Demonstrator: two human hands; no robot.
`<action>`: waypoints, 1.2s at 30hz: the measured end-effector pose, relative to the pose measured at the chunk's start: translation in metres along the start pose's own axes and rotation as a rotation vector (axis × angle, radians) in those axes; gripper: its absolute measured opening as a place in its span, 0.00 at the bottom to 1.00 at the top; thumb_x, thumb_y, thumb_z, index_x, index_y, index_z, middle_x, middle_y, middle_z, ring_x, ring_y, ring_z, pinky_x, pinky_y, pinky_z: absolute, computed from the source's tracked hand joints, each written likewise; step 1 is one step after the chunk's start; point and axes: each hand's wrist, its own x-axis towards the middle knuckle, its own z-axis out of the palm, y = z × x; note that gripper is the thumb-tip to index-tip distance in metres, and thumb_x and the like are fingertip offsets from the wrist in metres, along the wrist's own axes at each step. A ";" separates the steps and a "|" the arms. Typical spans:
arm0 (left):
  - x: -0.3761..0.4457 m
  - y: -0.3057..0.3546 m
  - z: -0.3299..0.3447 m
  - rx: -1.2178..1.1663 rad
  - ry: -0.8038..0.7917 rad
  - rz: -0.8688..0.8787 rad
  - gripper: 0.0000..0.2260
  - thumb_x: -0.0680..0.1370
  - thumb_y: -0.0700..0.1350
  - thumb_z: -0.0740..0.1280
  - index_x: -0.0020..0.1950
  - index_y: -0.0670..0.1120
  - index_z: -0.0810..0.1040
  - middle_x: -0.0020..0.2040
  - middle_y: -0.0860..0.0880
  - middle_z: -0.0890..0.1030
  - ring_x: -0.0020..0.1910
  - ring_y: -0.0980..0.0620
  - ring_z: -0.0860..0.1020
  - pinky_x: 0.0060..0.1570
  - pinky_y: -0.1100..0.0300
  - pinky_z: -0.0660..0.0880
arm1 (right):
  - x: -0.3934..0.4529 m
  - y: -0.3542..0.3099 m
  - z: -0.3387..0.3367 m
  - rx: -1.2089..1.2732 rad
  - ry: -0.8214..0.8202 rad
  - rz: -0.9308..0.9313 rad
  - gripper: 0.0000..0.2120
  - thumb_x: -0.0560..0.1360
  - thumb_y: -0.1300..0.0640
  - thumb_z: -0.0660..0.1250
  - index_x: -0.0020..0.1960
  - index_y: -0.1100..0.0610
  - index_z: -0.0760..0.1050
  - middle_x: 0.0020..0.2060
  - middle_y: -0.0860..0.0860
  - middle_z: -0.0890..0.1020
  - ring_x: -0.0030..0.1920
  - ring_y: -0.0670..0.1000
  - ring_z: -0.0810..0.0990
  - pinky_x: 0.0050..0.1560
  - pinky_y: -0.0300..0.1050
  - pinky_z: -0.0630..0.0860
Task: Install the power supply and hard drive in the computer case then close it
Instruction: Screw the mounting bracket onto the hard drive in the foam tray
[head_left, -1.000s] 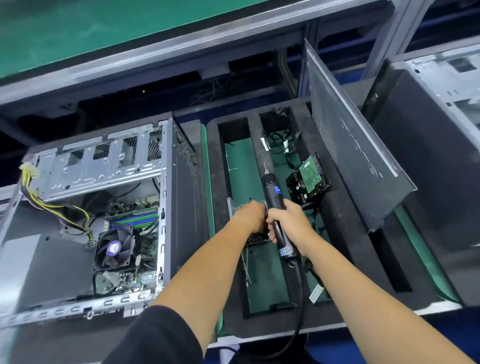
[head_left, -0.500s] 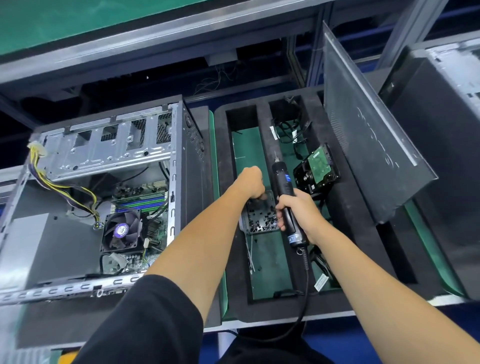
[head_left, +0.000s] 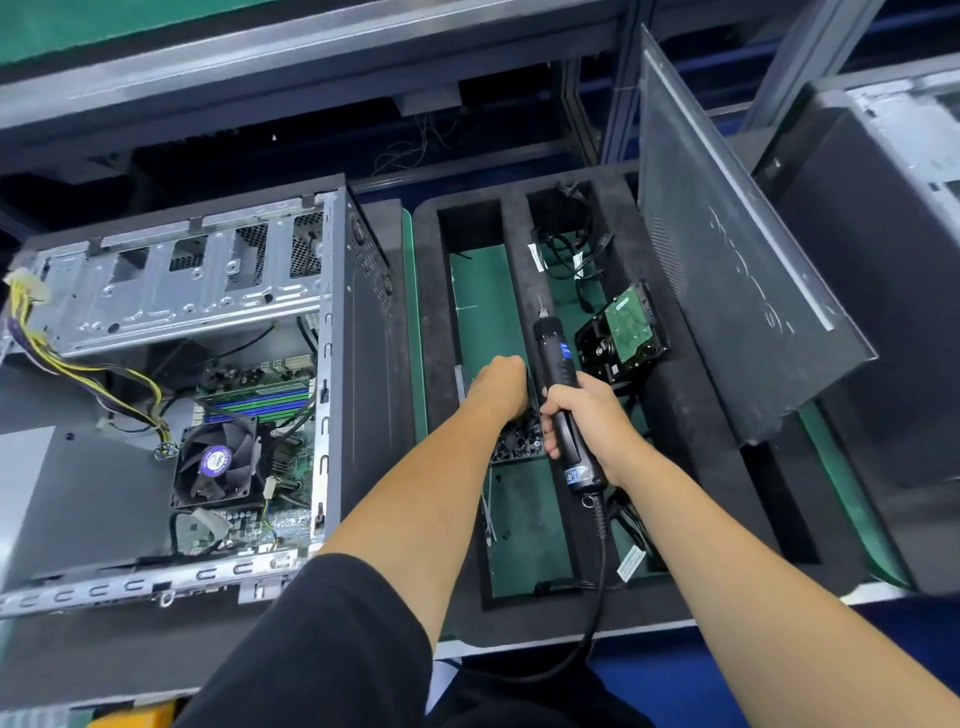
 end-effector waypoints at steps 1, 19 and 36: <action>-0.001 0.001 0.002 -0.001 0.000 0.007 0.06 0.74 0.33 0.62 0.48 0.39 0.76 0.48 0.39 0.79 0.43 0.40 0.78 0.38 0.54 0.72 | 0.000 0.000 0.000 -0.005 0.002 -0.001 0.09 0.67 0.68 0.63 0.45 0.59 0.68 0.28 0.58 0.72 0.24 0.54 0.71 0.25 0.44 0.70; -0.002 0.001 0.015 -0.198 -0.016 -0.014 0.05 0.74 0.36 0.62 0.39 0.43 0.73 0.42 0.41 0.77 0.37 0.42 0.73 0.36 0.56 0.70 | 0.002 -0.001 0.001 -0.042 0.013 -0.006 0.08 0.67 0.68 0.64 0.45 0.60 0.69 0.27 0.57 0.74 0.24 0.55 0.72 0.25 0.43 0.72; 0.000 -0.002 -0.010 0.091 -0.083 0.018 0.08 0.75 0.34 0.62 0.53 0.38 0.75 0.53 0.39 0.78 0.49 0.40 0.79 0.40 0.55 0.72 | -0.001 -0.003 0.001 0.018 -0.001 0.026 0.08 0.68 0.69 0.62 0.44 0.59 0.67 0.26 0.57 0.72 0.23 0.53 0.70 0.24 0.42 0.70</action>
